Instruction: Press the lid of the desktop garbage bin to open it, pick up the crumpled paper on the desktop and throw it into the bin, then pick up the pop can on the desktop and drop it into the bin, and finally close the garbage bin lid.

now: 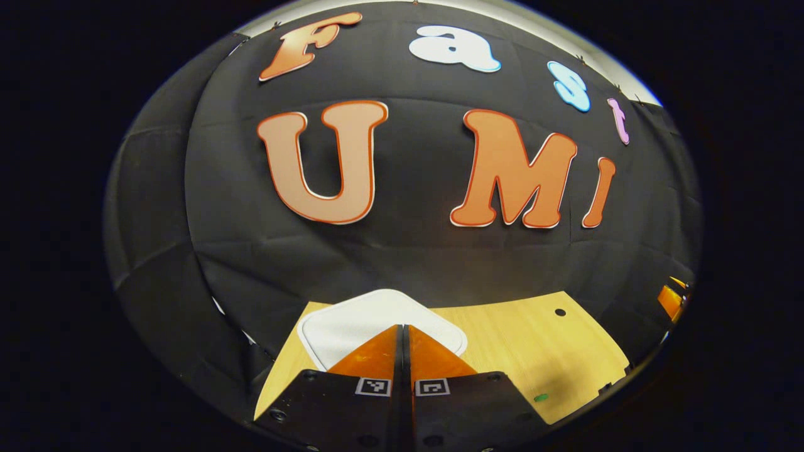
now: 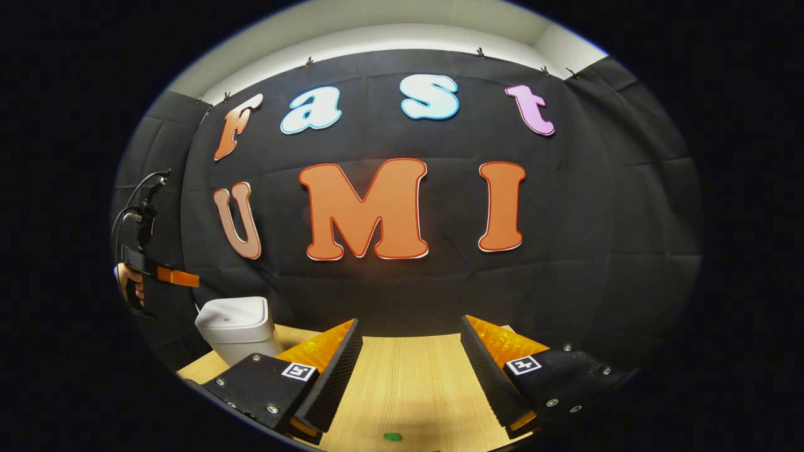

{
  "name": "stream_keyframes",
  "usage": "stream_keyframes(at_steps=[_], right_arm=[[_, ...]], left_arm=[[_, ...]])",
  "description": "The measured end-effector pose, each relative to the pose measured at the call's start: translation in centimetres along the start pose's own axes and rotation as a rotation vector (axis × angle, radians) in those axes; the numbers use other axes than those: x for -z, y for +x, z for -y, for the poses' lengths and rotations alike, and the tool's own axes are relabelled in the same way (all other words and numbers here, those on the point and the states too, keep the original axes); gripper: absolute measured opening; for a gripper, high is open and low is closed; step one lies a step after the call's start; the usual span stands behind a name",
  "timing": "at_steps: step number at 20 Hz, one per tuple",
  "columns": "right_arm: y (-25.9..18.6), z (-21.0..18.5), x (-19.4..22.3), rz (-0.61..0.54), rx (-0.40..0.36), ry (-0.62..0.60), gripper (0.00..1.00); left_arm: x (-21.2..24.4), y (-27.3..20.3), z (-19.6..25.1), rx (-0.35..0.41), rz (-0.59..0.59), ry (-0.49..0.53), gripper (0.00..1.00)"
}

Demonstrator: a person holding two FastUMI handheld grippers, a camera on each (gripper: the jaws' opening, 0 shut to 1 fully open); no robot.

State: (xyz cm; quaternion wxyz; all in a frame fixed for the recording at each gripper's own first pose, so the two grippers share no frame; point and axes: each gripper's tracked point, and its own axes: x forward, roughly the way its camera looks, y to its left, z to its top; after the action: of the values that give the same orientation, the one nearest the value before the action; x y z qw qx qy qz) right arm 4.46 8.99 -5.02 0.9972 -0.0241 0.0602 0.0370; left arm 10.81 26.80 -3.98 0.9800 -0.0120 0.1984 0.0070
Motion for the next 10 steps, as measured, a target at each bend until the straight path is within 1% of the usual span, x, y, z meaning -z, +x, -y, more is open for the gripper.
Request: stream_keyframes(at_steps=[6, 8, 10], right_arm=[[0.0, 0.7, 1.7, -0.049, 0.023, 0.009, 0.94], [0.0, 0.7, 2.2, -0.065, 0.020, 0.017, 0.94], [-0.1, 0.6, 2.5, -0.076, 0.013, 0.016, 0.94]], left_arm=[[4.4, 4.1, 0.4, 0.022, -0.097, 0.006, 0.00], [5.9, 5.0, 0.5, 0.030, -0.128, -0.024, 0.00], [7.5, 4.9, 0.2, 0.038, -0.169, -0.053, 0.00]])
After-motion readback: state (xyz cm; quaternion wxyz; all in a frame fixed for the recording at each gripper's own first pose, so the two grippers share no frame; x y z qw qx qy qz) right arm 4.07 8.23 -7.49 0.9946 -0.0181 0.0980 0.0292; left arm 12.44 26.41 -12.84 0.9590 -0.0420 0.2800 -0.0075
